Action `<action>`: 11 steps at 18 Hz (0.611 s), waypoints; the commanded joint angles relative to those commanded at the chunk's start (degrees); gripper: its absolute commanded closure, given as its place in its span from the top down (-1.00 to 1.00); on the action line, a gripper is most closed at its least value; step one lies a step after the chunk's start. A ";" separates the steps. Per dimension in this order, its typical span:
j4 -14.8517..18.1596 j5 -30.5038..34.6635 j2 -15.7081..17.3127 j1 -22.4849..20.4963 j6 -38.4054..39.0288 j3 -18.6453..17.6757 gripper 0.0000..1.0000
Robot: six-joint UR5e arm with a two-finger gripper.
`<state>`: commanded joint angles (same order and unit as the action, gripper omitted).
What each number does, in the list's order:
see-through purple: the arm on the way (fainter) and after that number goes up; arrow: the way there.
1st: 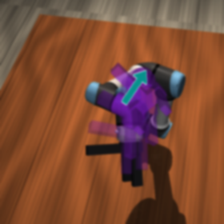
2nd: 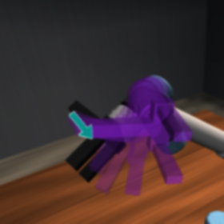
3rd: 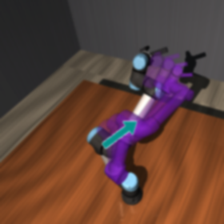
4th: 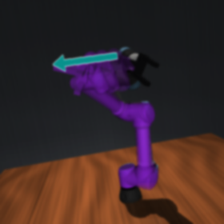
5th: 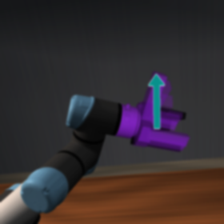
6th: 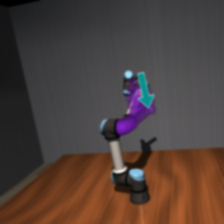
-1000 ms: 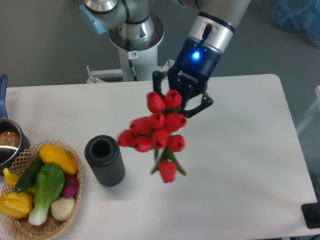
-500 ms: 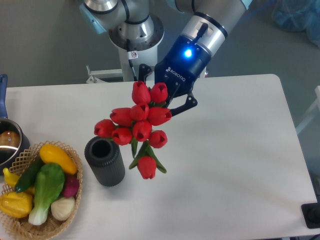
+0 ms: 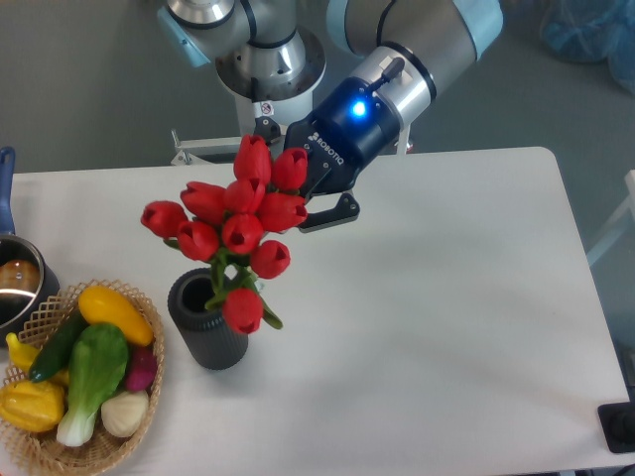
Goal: Insert the flowers into the vase
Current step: 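Carry the red tulip bunch with the gripper toward the black vase, then lower the tulip stems into the black vase opening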
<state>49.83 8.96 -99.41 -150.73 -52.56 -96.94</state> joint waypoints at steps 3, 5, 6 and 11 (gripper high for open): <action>0.00 -0.52 0.44 0.18 -0.53 -1.32 -0.95; -0.09 -1.32 0.96 0.44 -0.62 -2.55 -0.95; -0.09 -1.32 1.40 0.53 -0.79 -3.25 -0.95; -0.09 -1.85 1.06 2.11 -3.51 -3.78 -0.95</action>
<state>49.75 7.12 -98.35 -148.63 -56.07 -100.72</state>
